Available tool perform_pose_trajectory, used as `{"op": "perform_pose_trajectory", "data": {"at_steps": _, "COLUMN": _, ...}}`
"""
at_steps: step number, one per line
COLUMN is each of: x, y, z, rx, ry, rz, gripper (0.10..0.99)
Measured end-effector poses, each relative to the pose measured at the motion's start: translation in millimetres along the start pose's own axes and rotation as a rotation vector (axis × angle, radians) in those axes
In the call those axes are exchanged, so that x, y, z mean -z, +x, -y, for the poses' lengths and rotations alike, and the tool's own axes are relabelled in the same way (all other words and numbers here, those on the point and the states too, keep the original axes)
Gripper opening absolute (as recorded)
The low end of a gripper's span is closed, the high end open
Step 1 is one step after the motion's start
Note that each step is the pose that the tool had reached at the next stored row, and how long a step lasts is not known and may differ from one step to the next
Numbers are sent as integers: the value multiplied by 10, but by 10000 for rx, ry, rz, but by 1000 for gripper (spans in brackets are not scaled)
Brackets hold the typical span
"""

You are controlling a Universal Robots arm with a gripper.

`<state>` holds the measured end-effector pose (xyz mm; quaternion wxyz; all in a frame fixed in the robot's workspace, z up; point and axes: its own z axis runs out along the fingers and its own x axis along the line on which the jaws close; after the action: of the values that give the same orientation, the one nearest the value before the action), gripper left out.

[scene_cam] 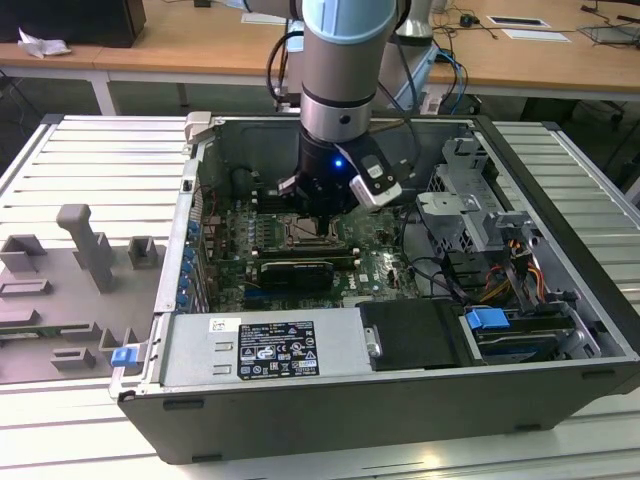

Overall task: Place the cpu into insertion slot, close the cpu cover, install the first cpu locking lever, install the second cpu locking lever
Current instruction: 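Install the second cpu locking lever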

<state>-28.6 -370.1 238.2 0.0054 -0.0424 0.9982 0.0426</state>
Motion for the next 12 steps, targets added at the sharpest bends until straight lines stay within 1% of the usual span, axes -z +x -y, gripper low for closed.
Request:
{"op": "perform_pose_trajectory", "data": {"at_steps": 1, "x": 0, "y": 77, "z": -2, "rx": -1, "ry": -91, "rz": 8, "gripper": 106}}
{"op": "perform_pose_trajectory", "data": {"at_steps": 2, "x": -1, "y": 110, "z": -4, "rx": 1, "ry": -140, "rz": 12, "gripper": 106}}
{"op": "perform_pose_trajectory", "data": {"at_steps": 3, "x": -3, "y": 141, "z": -6, "rx": 5, "ry": -172, "rz": 14, "gripper": 106}}
{"op": "perform_pose_trajectory", "data": {"at_steps": 4, "x": -14, "y": 191, "z": -9, "rx": 11, "ry": -194, "rz": 16, "gripper": 106}}
{"op": "perform_pose_trajectory", "data": {"at_steps": 6, "x": -50, "y": 203, "z": -7, "rx": 28, "ry": -194, "rz": 14, "gripper": 106}}
{"op": "perform_pose_trajectory", "data": {"at_steps": 9, "x": -153, "y": 211, "z": 2, "rx": 64, "ry": -208, "rz": 11, "gripper": 106}}
{"op": "perform_pose_trajectory", "data": {"at_steps": 11, "x": -160, "y": 234, "z": 18, "rx": 67, "ry": -430, "rz": 31, "gripper": 106}}
{"op": "perform_pose_trajectory", "data": {"at_steps": 12, "x": -159, "y": 242, "z": 28, "rx": 67, "ry": -584, "rz": 44, "gripper": 106}}
